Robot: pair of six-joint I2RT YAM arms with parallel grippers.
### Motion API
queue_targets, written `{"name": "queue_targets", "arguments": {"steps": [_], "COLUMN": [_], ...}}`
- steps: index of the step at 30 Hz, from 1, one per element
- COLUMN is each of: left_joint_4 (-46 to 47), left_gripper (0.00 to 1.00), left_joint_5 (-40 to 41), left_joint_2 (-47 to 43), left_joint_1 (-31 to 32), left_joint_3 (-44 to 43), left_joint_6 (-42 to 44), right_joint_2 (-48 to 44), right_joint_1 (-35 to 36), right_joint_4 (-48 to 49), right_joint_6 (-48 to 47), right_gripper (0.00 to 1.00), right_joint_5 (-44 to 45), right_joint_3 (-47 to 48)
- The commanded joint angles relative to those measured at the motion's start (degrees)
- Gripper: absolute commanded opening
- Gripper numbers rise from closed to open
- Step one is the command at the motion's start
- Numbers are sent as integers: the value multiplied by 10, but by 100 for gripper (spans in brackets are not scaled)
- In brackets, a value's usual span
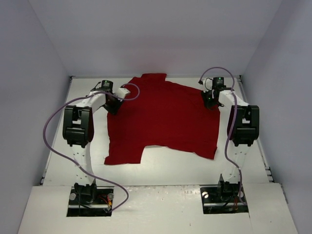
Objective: Fold and stack the t-shirts
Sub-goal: Flatten out the tshirt
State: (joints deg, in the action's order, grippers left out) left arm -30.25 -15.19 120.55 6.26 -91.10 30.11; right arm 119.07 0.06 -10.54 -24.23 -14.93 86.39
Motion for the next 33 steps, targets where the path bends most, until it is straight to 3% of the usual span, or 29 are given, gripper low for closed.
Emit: {"name": "queue_targets", "arguments": {"steps": [1, 15, 23, 29, 31, 33], "left_joint_4": [-29, -39, -62, -77, -76, -74], "left_gripper": [22, 20, 20, 20, 25, 36], "left_joint_5": [41, 30, 2, -2, -3, -19], "left_joint_2": [-39, -135, -174, -198, -207, -218], "left_joint_1": [-23, -45, -41, -34, -34, -37], "left_joint_3": [36, 189, 215, 234, 238, 227], "left_joint_6": [7, 17, 0, 5, 4, -1], "right_joint_2": [36, 159, 211, 202, 185, 158], "right_joint_1": [7, 46, 52, 43, 39, 35], "right_joint_4": [14, 11, 7, 5, 5, 6], "right_joint_6": [15, 3, -2, -14, -14, -11], "right_gripper": [14, 13, 13, 13, 21, 30], "right_joint_5": [38, 68, 89, 101, 100, 89], "right_joint_3": [71, 198, 281, 265, 246, 228]}}
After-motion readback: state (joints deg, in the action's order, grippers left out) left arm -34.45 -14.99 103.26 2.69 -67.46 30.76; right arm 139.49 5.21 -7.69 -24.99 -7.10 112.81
